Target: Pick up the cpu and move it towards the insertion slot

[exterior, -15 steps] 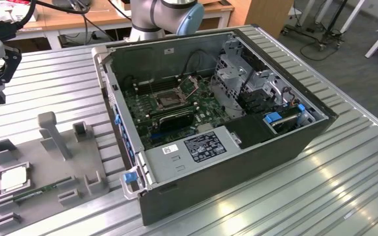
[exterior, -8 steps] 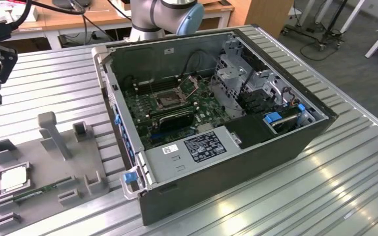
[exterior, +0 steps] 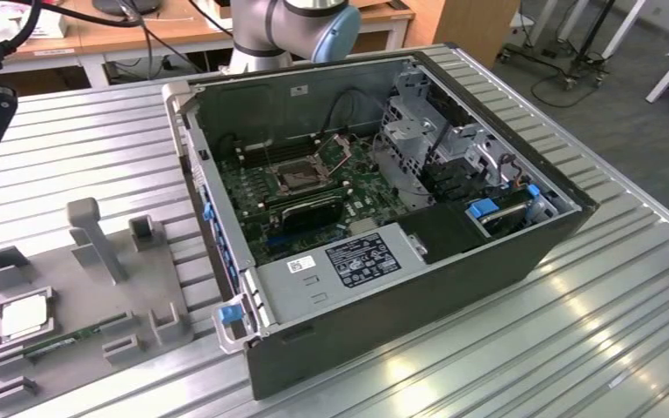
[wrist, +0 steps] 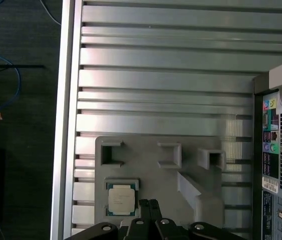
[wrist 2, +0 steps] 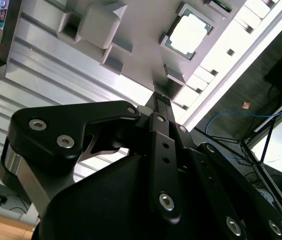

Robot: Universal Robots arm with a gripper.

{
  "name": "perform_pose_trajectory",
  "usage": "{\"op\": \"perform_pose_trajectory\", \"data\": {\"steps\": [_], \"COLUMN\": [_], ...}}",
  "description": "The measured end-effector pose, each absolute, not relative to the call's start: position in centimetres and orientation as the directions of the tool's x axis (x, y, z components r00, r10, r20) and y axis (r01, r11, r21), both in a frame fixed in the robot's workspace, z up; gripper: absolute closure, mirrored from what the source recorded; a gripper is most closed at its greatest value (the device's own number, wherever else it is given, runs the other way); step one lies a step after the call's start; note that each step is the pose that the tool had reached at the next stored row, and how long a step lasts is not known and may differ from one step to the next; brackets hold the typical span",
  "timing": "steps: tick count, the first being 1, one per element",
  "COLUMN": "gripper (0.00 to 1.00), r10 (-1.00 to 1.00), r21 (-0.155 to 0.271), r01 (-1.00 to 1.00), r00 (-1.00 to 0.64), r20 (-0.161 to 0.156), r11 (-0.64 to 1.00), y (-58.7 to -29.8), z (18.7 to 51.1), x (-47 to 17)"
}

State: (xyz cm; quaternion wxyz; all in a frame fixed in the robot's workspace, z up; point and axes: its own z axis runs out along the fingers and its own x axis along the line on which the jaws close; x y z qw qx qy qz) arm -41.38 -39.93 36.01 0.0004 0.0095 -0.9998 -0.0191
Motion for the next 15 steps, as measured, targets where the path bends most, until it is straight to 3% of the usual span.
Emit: {"op": "perform_pose_trajectory", "data": {"steps": [15], "gripper": [0.89], "r10": [-0.019], "r21": [0.038], "r01": [-0.019], "r00": [-1.0], "r20": [0.0], "r11": [0.999], "y": [-39.93], "z": [36.0], "x": [-42.31]}}
